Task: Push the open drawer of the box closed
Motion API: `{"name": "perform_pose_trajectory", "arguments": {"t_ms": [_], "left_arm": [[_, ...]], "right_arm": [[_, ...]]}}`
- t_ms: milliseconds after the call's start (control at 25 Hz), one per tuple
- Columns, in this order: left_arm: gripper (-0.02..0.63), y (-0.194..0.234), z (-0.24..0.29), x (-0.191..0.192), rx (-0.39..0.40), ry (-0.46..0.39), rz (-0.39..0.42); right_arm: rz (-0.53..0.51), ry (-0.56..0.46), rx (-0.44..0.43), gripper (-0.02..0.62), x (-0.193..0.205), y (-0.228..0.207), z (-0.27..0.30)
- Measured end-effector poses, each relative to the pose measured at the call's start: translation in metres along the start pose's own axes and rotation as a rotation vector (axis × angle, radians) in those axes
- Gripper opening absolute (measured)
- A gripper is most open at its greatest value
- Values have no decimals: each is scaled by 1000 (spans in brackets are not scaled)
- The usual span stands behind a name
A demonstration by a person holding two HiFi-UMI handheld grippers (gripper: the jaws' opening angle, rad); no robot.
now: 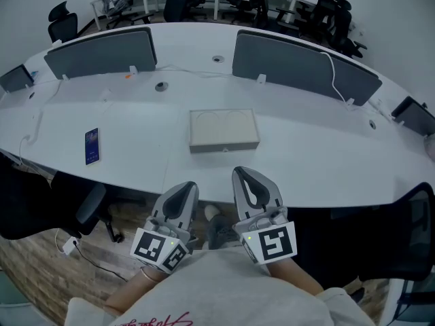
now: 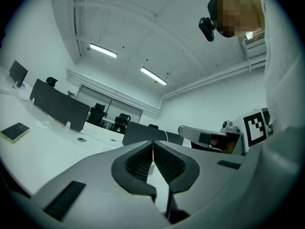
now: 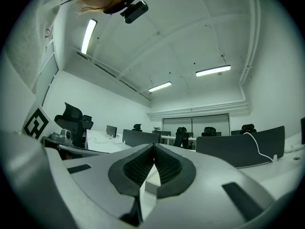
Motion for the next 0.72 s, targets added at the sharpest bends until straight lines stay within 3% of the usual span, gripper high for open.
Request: {"name": "perform_pose_trajectory", "arguments": {"t_ms": [720], "left_arm": [[18,-12,-2,1,46,7,1]], "right_arm": [[40,18,4,18,8,5,-12]]}}
Point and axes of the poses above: the fingertips, and each gripper's own axes: z forward along the fingers, y to its left, x out of its underside, the point moved 9 cm from there along -z, backward along the fingers, and after that the axes turned 12 degrees about z, right-handed, at the moved point
